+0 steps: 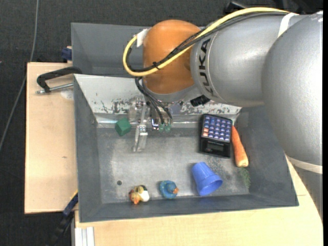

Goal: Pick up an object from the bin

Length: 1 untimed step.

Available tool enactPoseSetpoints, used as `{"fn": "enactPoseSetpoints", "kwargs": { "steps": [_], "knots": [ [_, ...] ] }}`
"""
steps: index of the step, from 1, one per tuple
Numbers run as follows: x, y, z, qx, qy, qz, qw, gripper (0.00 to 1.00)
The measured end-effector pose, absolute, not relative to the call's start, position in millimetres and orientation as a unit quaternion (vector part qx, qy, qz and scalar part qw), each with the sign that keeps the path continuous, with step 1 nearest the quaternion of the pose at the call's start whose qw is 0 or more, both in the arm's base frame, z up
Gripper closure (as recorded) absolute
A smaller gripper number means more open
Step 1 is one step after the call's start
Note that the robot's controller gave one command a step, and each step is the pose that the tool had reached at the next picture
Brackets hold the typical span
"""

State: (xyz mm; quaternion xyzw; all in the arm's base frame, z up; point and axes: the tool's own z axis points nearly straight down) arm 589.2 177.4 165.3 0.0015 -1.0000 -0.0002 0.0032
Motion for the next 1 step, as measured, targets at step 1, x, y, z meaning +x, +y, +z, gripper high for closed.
{"fn": "enactPoseSetpoints", "kwargs": {
  "steps": [1],
  "knots": [
    [590.8, 176.6, 170.7, 0.000, -1.000, -0.001, -0.001, 0.00]
  ]
}}
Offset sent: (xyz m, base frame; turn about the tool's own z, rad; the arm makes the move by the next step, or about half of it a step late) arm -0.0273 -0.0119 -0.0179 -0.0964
